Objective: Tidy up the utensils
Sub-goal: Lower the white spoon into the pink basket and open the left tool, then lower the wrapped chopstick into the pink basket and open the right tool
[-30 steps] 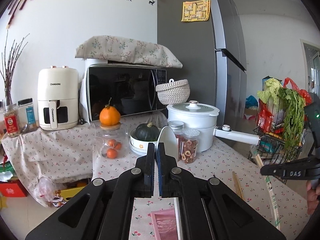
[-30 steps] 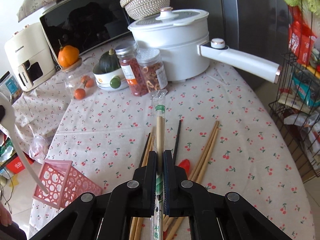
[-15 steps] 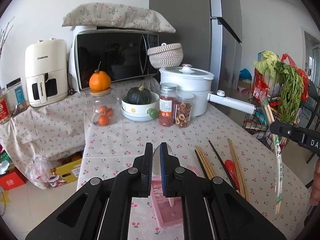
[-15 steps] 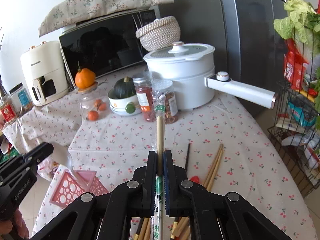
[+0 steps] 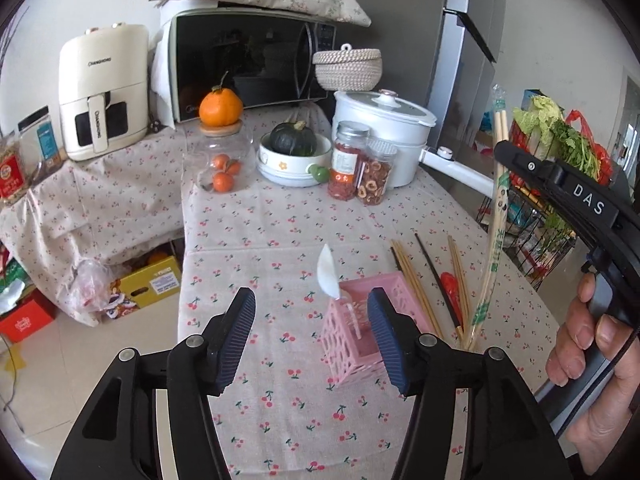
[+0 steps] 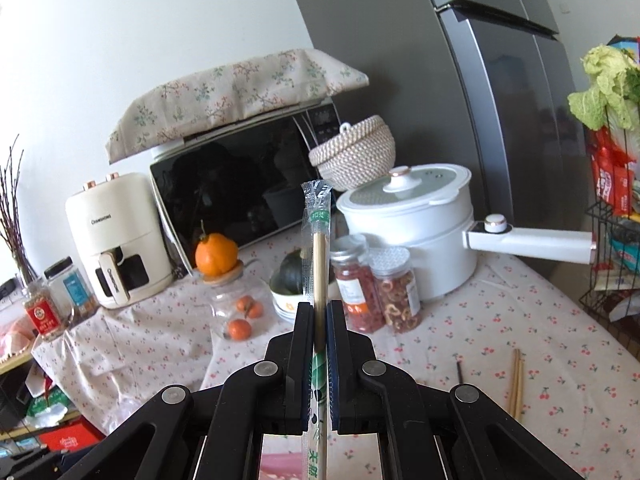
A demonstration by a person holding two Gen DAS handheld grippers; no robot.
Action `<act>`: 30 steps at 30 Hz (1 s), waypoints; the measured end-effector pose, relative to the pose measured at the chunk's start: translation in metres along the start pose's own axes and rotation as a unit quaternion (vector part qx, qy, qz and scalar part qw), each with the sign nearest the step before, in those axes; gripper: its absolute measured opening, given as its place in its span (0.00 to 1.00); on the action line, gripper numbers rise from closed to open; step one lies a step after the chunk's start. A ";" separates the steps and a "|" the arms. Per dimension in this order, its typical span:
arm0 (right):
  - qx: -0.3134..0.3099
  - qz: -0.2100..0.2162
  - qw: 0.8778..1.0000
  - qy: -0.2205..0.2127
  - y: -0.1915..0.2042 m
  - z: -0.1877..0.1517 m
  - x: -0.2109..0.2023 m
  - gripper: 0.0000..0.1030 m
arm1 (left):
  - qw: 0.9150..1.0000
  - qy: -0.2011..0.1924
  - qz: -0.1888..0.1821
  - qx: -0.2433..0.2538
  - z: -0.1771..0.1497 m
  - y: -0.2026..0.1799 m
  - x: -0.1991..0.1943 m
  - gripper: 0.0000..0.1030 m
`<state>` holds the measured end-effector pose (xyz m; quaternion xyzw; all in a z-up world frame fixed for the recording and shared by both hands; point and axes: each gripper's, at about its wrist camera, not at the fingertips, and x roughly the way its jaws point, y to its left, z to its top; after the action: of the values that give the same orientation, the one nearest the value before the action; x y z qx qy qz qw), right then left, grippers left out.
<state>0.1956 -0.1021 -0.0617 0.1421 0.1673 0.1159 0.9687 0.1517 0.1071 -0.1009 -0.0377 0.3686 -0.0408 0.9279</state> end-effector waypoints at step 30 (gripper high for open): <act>-0.019 -0.060 0.998 -0.019 0.018 -0.021 0.000 0.66 | 0.996 0.073 0.006 -0.041 -0.015 0.033 0.008 0.74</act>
<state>0.1849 -0.0809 -0.0748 0.1158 0.1549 0.0575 0.9794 0.1485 0.1386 -0.1205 -0.0701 0.4374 -0.0226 0.8962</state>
